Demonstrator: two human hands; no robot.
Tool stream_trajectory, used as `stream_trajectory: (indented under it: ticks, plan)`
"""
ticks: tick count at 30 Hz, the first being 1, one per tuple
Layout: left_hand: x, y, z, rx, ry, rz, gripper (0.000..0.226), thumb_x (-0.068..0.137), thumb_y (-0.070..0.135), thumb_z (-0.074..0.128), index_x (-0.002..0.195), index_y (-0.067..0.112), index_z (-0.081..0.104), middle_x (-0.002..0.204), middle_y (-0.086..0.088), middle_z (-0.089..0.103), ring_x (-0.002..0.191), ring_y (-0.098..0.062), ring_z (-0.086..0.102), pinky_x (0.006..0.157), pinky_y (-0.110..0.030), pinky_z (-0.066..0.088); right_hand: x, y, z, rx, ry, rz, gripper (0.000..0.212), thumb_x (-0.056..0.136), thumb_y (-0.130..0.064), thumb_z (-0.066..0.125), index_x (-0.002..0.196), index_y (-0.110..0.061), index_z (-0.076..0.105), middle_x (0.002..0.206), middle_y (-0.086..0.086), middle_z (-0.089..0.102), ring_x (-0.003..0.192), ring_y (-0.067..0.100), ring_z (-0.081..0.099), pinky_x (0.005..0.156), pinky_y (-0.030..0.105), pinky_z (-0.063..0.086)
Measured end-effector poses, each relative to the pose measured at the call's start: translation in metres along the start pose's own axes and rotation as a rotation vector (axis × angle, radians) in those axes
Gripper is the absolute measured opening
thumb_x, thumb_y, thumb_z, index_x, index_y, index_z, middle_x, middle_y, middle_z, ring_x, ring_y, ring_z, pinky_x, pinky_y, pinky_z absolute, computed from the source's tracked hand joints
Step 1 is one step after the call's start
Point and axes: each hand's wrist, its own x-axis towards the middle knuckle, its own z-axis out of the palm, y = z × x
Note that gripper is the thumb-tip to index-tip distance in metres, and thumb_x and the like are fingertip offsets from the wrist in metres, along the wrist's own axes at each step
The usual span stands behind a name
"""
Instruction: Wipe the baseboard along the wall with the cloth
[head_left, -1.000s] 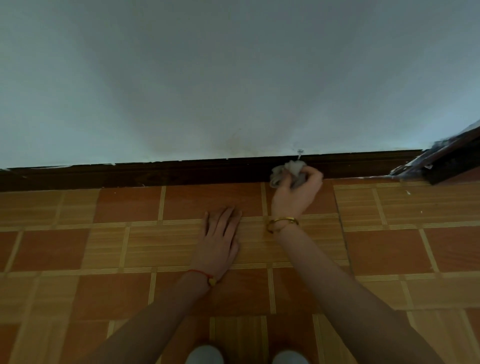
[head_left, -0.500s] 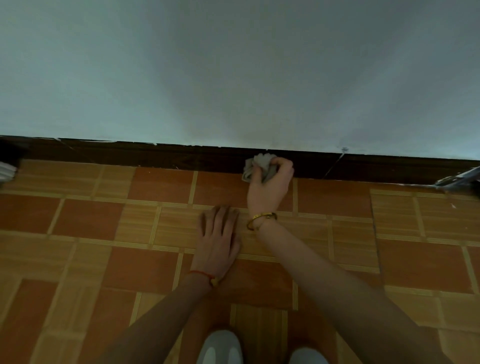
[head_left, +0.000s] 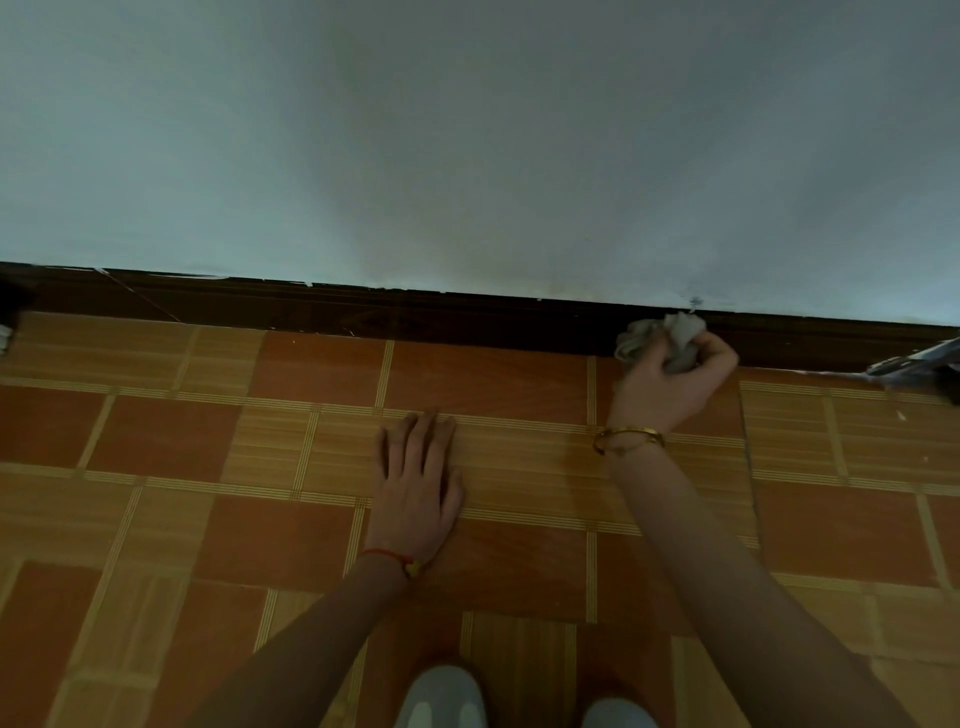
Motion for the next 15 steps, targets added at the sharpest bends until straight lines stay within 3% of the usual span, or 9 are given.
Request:
stream_trajectory:
  ticks: [5,9,15]
  plan:
    - [0.0,0.002,-0.002,-0.004,0.007,-0.005,0.056,0.098,0.039,0.037,0.148,0.014,0.042,0.155,-0.01,0.04,0.145,-0.031,0.031,0.12,-0.06,0.02,-0.031,0.006,0.017,-0.084,-0.222,-0.047,0.025,0.086,-0.013,0.065,0.103,-0.016,0.048,0.11,0.006,0.054,0.097,0.011,0.056,0.084,0.024,0.051]
    - [0.001,0.003,-0.005,-0.006,-0.001,-0.011,0.056,0.097,0.039,0.038,0.146,0.013,0.044,0.153,-0.011,0.042,0.143,-0.032,0.035,0.118,-0.06,0.023,-0.041,0.012,0.015,-0.186,-0.431,-0.12,0.025,0.085,-0.012,0.066,0.105,-0.012,0.05,0.108,0.005,0.053,0.095,0.008,0.052,0.077,0.009,0.041]
    - [0.007,0.007,-0.02,-0.034,-0.038,-0.062,0.05,0.094,0.039,0.043,0.136,0.015,0.052,0.141,-0.011,0.05,0.132,-0.032,0.043,0.114,-0.059,0.031,-0.025,0.01,-0.011,-0.387,-0.567,-0.236,0.028,0.083,-0.008,0.066,0.109,-0.009,0.054,0.107,0.003,0.044,0.089,0.01,0.048,0.069,-0.004,0.032]
